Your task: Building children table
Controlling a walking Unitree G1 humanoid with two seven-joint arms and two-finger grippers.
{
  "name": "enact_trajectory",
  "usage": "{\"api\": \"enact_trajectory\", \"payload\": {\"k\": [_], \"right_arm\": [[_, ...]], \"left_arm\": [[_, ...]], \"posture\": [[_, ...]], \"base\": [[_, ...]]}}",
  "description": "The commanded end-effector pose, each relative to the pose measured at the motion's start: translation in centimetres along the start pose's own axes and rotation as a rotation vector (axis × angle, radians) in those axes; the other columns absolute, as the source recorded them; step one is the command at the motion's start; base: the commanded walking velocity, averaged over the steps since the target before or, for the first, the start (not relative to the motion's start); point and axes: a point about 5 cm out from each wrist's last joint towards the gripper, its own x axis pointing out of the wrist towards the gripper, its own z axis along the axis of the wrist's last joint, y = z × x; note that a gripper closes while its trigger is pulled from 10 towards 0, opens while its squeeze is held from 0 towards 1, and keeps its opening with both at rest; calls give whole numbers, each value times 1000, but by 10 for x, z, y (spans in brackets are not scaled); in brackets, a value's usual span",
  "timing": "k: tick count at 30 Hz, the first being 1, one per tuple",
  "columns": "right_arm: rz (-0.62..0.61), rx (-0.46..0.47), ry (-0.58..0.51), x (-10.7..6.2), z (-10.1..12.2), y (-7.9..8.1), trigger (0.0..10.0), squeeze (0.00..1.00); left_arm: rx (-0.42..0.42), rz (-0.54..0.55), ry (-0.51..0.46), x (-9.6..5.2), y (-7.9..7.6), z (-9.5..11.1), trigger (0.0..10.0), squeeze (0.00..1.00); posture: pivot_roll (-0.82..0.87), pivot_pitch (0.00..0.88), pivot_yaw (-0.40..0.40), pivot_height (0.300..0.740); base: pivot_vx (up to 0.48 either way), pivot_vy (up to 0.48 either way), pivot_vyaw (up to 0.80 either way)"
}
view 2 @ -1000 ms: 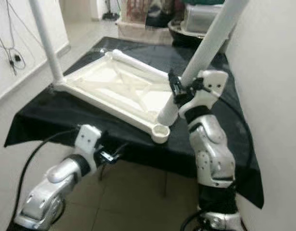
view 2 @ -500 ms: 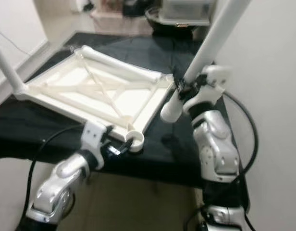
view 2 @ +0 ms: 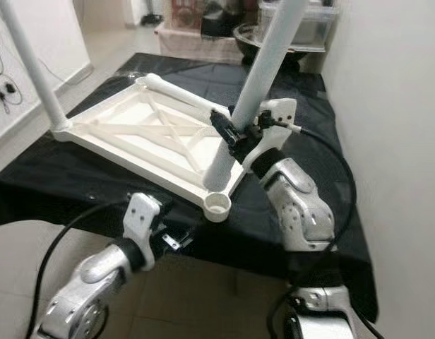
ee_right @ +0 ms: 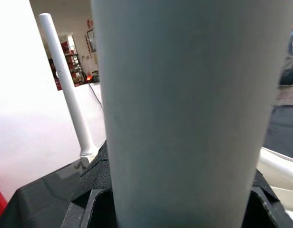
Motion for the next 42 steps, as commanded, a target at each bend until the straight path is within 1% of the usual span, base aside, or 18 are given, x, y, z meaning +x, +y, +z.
{"api": "enact_trajectory", "payload": {"k": [1,3,4,6,10,11,13,15,17,21,25,26,27,28,30,32,40,42], "right_arm": [[-6,-10,-7,-1,0,-4,10000,0],[9,-26,33,3,-4,-8,10000,0],[9,-26,33,3,-4,-8,10000,0],[66,11,75,4,-6,-10,10000,0],[122,15,99,4,-6,-10,10000,0],[167,9,123,3,-7,-12,10000,0],[197,1,138,4,-8,-15,10000,0],[232,39,121,5,-4,-16,10000,0],[240,50,116,5,-3,-16,10000,0],[299,111,101,4,-2,-12,10000,0],[339,120,119,2,-6,-11,10000,0],[369,121,132,0,-7,-9,10000,0],[369,121,132,0,-7,-9,10000,0],[426,118,159,-3,-10,-7,10000,0],[426,118,159,-3,-10,-7,10000,0],[466,84,202,-6,-14,-6,10000,0],[495,63,233,-7,-17,-3,10000,0],[473,22,250,-6,-20,-3,10000,0]], "left_arm": [[-4,-18,16,-2,-4,-2,10000,0],[-12,-44,27,-9,-11,-3,10000,0],[-12,-44,27,-9,-11,-3,10000,0],[-28,-58,39,-15,-16,-3,10000,0],[-31,-66,46,-19,-19,-3,10000,0],[-33,-73,51,-22,-20,-1,10000,0],[-36,-79,58,-25,-21,0,10000,0],[-40,-81,63,-26,-22,0,10000,0],[-41,-81,64,-27,-22,0,10000,0],[-41,-78,75,-28,-22,0,10000,0],[-42,-78,81,-29,-23,1,10000,0],[-41,-77,83,-28,-23,1,10000,0],[-41,-77,83,-28,-23,1,10000,0],[-42,-76,89,-28,-23,1,10000,0],[-42,-76,89,-28,-23,1,10000,0],[-44,-74,90,-28,-23,1,10000,0],[-43,-73,90,-26,-23,1,10000,0],[-40,-71,88,-26,-22,2,10000,0]], "posture": [[71,169,-77,740],[83,211,-84,740],[83,211,-84,740],[87,227,-87,740],[91,241,-83,740],[95,264,-80,740],[95,264,-80,740],[100,276,-79,740],[100,276,-79,740],[102,279,-77,740],[106,280,-75,740],[104,279,-75,740],[104,279,-75,740],[101,277,-74,740],[101,277,-74,740],[98,273,-75,740],[99,271,-77,740],[97,272,-74,740]], "base": [[0,0,0],[0,0,0],[0,0,0],[0,0,0],[0,0,0],[0,0,0],[0,0,0],[0,0,0],[0,0,0],[0,0,0],[0,0,0],[0,0,0],[0,0,0],[0,0,0],[0,0,0],[0,0,0],[0,0,0],[0,0,0]]}}
